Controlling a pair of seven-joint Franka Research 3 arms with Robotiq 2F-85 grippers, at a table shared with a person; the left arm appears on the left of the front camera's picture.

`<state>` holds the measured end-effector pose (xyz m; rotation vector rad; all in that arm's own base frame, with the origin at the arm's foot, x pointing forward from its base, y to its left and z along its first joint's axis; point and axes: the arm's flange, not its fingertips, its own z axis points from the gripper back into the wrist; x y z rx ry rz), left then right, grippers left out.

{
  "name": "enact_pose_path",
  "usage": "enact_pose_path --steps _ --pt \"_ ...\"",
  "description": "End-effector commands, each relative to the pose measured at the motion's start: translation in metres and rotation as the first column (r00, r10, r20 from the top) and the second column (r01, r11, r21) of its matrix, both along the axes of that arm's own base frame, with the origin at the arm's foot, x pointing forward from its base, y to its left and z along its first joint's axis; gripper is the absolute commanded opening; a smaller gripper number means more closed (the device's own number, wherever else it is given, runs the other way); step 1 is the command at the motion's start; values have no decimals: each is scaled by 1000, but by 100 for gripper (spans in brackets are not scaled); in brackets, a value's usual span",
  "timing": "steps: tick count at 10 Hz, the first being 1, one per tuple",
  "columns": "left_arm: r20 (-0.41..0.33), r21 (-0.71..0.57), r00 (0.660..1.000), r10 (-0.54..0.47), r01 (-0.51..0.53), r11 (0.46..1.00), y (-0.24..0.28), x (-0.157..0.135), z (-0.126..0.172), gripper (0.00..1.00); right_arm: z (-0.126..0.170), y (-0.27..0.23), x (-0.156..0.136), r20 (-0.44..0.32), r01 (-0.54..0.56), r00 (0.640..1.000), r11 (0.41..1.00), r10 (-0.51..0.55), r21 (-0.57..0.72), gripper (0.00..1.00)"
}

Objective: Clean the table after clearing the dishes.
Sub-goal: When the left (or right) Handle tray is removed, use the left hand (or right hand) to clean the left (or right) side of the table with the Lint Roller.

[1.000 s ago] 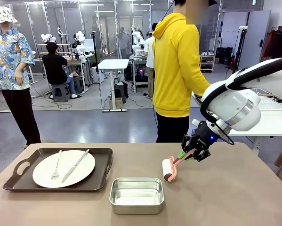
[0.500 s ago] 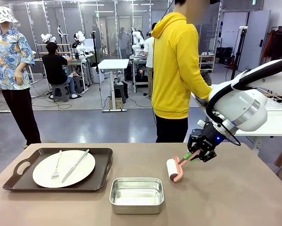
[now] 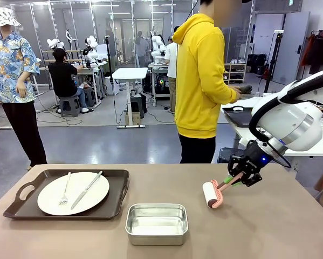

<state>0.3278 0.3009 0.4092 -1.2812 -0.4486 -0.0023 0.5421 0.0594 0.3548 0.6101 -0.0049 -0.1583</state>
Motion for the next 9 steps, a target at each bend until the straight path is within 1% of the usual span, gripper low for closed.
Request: enact_pose_path --steps 1,3,6,8,9 --pt "8 -1 1000 -1 1 1000 1 -2 1 100 -18 -21 -15 -20 29 999 993 -32 -113 23" --pt "8 -1 1000 -1 1 1000 1 -2 1 100 -17 -39 -21 -37 43 998 985 -49 -167 23" --pt "8 -1 1000 -1 1 1000 1 -2 1 100 -14 -60 -28 -41 91 994 963 -104 -252 23" --pt "8 -1 1000 -1 1 1000 1 -2 1 100 -12 -67 -34 -40 118 989 929 -141 -350 23" --pt "8 -1 1000 -1 1 1000 1 -2 1 100 -8 -68 -36 -38 130 987 917 -155 -377 23"
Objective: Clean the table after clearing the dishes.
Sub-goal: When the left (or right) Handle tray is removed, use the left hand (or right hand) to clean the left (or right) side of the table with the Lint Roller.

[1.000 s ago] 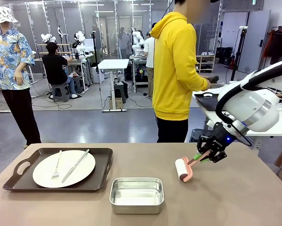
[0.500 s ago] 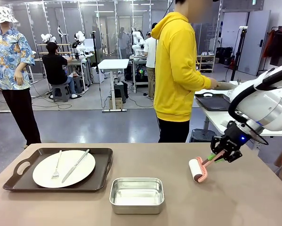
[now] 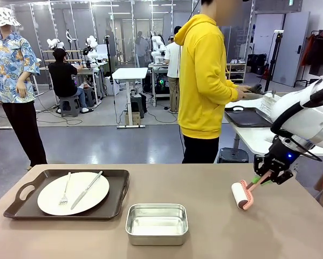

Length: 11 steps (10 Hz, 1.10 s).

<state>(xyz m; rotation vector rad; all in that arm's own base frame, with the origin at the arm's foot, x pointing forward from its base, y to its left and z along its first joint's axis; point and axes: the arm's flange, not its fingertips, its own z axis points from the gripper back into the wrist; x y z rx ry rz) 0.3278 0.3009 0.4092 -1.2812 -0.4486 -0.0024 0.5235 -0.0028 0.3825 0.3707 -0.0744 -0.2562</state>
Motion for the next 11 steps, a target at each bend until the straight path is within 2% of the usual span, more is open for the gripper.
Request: enact_pose_path --steps 1,5,9,11 --pt "8 -1 1000 -1 1 1000 1 -2 1 100 -33 -7 -19 -89 56 993 983 -72 -173 23" --pt "8 -1 1000 -1 1 1000 1 -2 1 100 -26 -11 -21 -56 158 980 916 -192 -369 23" --pt "8 -1 1000 -1 1 1000 1 -2 1 100 -24 -19 -20 -48 211 964 864 -261 -457 23" --pt "8 -1 1000 -1 1 1000 1 -2 1 100 -22 -24 -20 -48 265 945 847 -322 -461 23"
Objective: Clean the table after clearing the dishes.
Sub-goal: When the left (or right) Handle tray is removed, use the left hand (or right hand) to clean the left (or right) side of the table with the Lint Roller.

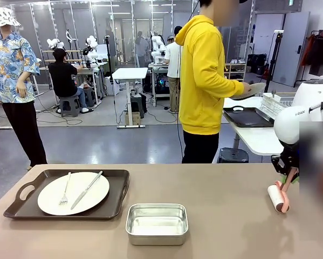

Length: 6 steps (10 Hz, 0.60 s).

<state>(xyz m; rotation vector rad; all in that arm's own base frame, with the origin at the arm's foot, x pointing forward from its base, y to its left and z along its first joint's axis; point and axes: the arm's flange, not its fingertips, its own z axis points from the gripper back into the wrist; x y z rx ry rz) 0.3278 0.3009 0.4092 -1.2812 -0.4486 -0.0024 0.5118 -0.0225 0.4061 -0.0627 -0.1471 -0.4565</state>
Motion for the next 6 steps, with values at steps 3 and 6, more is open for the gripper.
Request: enact_pose_path --steps 3,6 --pt "8 -1 1000 -1 1 1000 1 -2 1 100 -33 1 -15 -76 68 995 997 -71 -40 23" --pt "8 -1 1000 -1 1 1000 1 -2 1 100 -8 14 -30 -34 24 999 997 -26 -68 23"
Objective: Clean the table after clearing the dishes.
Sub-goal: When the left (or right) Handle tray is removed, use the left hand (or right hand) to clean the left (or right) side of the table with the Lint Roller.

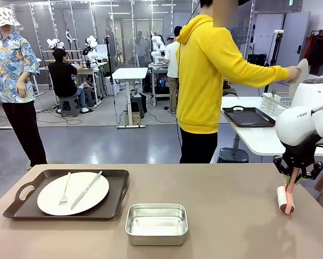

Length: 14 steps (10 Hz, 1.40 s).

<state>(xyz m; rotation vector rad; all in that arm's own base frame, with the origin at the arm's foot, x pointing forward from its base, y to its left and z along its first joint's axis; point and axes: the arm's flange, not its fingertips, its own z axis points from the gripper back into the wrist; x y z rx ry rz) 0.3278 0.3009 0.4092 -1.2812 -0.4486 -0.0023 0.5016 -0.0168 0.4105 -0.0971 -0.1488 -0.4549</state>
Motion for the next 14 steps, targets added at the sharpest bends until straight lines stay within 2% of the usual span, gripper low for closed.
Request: enact_pose_path --steps 1,4,8,10,11,14 --pt "8 -1 1000 -1 1 1000 1 -2 1 100 -1 12 -27 -22 2 1000 1000 -3 -23 23" --pt "8 -1 1000 -1 1 1000 1 -2 1 100 28 24 -42 52 -36 998 998 39 -60 23" --pt "8 -1 1000 -1 1 1000 1 -2 1 100 57 34 -51 92 -82 992 993 90 -87 23" --pt "8 -1 1000 -1 1 1000 1 -2 1 100 61 35 -51 116 -103 987 994 108 -47 23" --pt "8 -1 1000 -1 1 1000 1 -2 1 100 59 37 -47 92 -85 992 994 90 -62 23" --pt "8 -1 1000 -1 1 1000 1 -2 1 100 59 37 -47 92 -85 992 994 90 -62 23"
